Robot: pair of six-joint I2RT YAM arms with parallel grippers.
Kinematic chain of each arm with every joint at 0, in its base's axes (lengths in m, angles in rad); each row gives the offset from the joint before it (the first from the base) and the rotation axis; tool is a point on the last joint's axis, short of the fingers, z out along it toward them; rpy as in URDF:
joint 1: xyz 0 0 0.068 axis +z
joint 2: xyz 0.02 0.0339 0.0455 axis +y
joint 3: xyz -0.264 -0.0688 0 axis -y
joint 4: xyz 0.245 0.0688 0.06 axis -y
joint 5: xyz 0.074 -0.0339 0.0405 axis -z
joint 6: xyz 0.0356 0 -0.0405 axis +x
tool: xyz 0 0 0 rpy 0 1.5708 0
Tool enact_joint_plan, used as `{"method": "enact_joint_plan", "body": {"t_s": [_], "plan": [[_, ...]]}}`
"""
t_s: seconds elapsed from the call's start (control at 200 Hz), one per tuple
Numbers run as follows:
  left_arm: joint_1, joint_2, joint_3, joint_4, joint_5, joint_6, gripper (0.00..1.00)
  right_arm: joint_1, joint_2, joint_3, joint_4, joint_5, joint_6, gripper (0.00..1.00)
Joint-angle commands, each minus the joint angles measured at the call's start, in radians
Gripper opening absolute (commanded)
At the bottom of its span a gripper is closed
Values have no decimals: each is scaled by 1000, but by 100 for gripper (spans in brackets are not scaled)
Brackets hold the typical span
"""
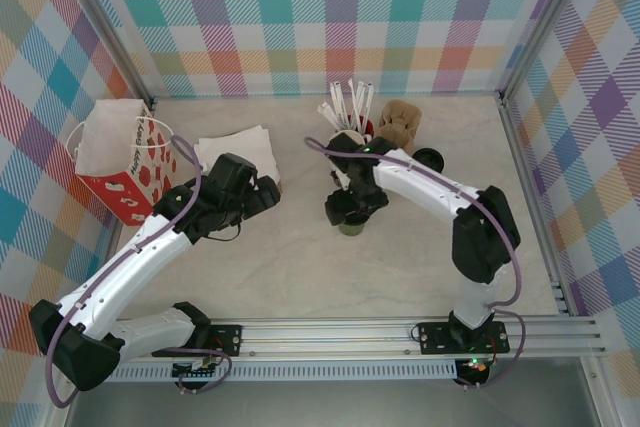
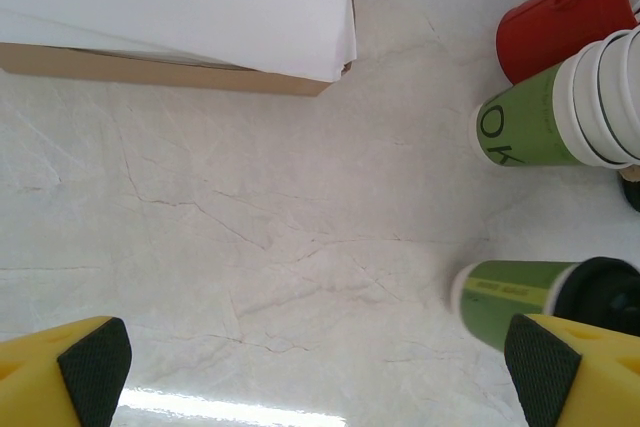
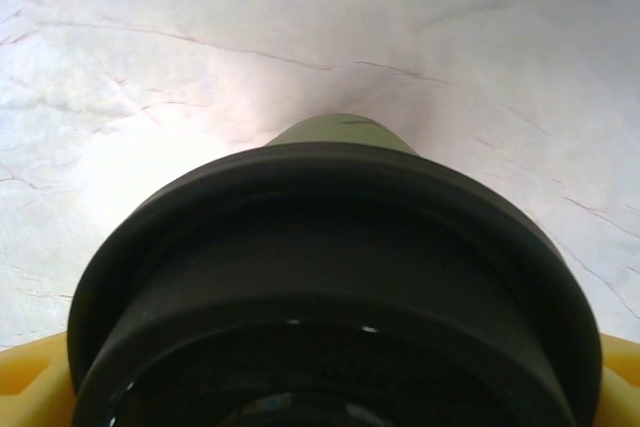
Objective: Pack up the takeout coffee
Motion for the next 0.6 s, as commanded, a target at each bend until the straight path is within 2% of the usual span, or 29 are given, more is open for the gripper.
{"method": "enact_joint_plan", "body": {"t_s": [0.0, 0.39, 0.595], "plan": [[11, -9, -10, -14, -21, -4, 98, -68, -70, -50, -28, -16, -22, 84], [11, -8, -19, -2, -9, -5, 98, -384, -141, -152, -12, 2, -109, 84], [11, 1, -20, 2, -5, -4, 98, -459, -132, -191, 20, -7, -126, 84]]}}
